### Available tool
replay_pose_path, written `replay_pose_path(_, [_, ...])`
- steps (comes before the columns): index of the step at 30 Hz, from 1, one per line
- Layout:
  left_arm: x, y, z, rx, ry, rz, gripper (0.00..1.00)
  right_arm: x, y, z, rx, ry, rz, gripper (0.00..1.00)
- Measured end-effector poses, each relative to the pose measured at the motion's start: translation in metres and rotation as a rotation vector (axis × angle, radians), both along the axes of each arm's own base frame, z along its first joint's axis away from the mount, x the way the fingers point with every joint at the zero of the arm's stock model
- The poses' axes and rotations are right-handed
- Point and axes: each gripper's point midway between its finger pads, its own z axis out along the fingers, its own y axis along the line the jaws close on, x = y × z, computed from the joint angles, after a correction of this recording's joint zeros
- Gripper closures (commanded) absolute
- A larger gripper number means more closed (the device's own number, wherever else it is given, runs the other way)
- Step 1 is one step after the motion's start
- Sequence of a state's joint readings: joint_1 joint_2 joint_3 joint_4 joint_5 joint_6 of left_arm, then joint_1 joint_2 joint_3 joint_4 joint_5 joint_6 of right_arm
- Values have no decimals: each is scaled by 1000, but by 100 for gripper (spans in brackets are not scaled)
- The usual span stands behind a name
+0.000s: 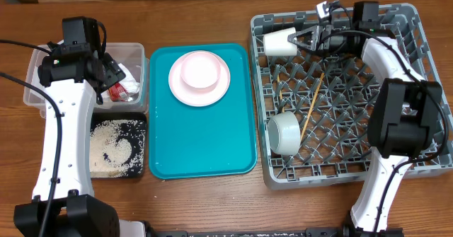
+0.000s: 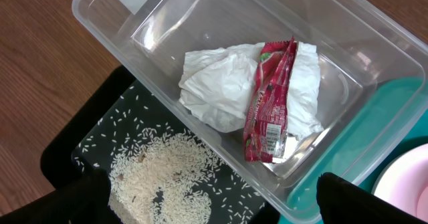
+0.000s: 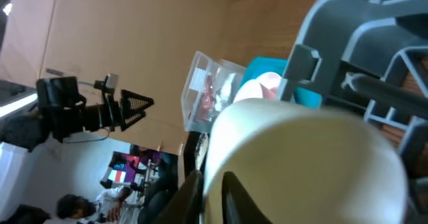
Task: Sort waste into correct bins and load items into the dishwasher
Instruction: 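Turn the cup upside down and lower it into the rack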
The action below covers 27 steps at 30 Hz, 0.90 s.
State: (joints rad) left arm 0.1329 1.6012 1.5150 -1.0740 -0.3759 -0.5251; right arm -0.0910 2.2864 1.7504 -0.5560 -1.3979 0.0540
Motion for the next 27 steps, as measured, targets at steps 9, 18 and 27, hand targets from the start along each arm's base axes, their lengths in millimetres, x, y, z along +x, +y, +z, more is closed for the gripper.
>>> replay_pose_path(9, [0, 0, 0, -2, -1, -1, 0, 0, -2, -16, -47, 37, -30, 87])
replay_pose_path(18, [0, 0, 0, -2, 0, -1, 0, -4, -20, -21, -42, 132, -69, 89])
replay_pose_path(27, [0, 0, 0, -2, -1, -1, 0, -12, -51, -27, -24, 263, -132, 88])
